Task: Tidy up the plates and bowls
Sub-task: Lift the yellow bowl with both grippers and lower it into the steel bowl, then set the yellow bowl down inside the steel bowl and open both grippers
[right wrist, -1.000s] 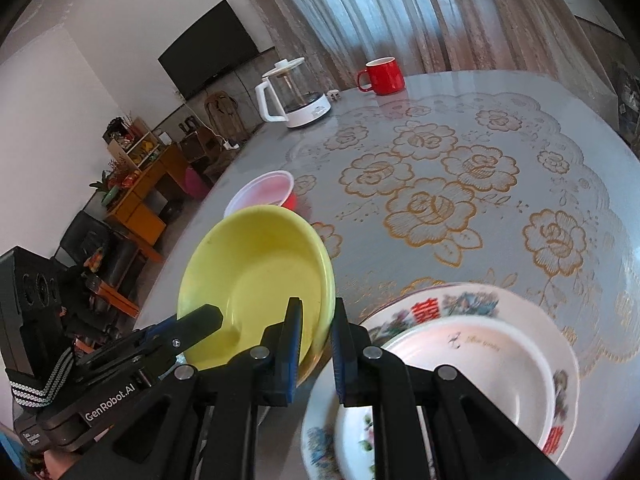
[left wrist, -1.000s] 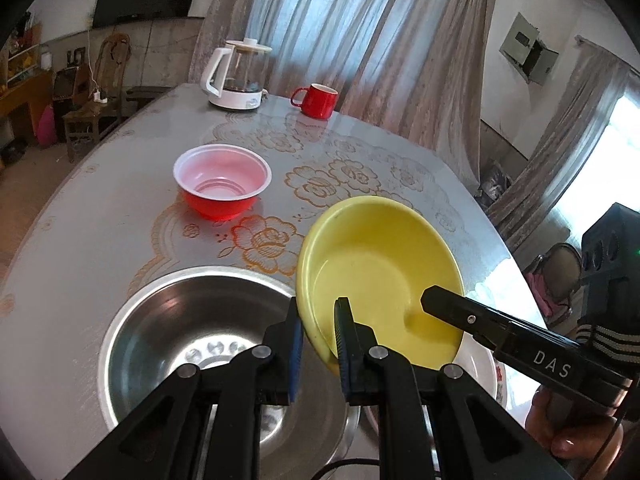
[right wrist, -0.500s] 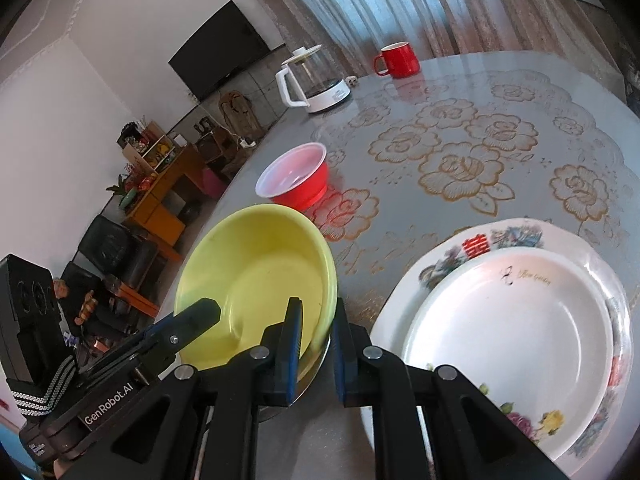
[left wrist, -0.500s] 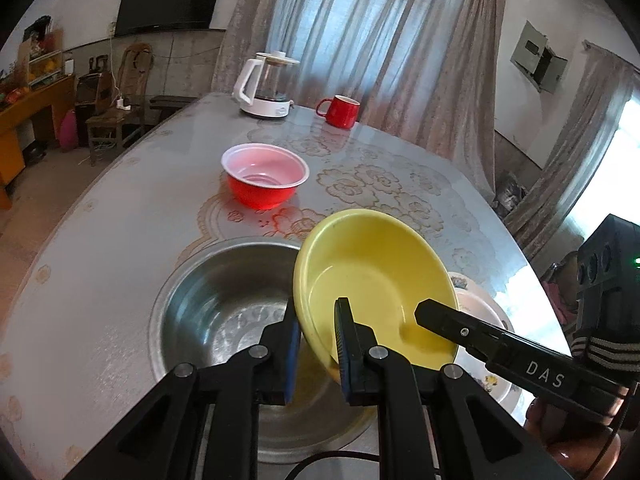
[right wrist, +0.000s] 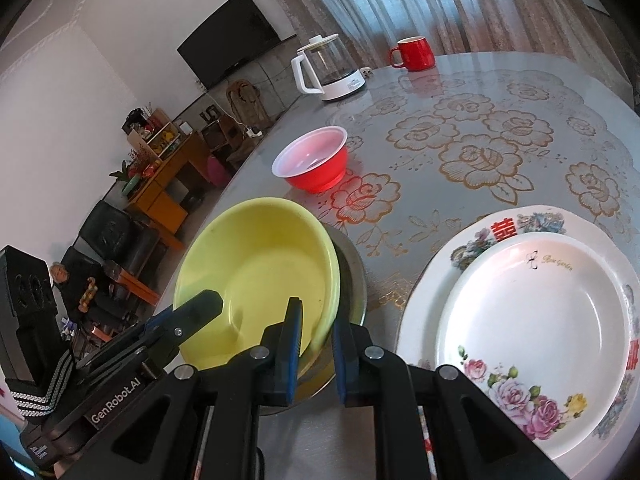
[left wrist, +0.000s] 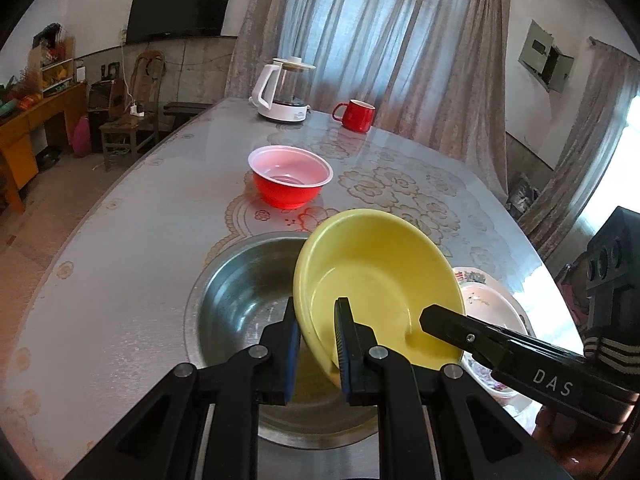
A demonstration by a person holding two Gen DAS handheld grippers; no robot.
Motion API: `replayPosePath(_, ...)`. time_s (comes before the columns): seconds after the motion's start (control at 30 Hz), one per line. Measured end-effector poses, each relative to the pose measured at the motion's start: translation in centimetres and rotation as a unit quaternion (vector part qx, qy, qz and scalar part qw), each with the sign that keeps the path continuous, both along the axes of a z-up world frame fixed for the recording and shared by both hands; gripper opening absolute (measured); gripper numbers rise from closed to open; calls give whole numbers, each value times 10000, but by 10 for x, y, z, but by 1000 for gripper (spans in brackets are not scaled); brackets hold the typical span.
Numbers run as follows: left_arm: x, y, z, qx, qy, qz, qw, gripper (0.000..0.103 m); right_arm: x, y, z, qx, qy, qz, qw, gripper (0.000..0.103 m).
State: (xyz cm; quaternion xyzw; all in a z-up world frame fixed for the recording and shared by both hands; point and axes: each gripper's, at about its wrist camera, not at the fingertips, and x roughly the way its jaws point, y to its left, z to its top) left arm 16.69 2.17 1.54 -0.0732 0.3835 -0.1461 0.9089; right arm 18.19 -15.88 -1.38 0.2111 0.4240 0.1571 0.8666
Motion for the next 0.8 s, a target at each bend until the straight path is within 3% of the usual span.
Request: replayPosePath(0.8, 7, 10, -27, 188, 240, 70, 9995, 15, 6, 19, -15, -255, 138, 99, 9995, 15)
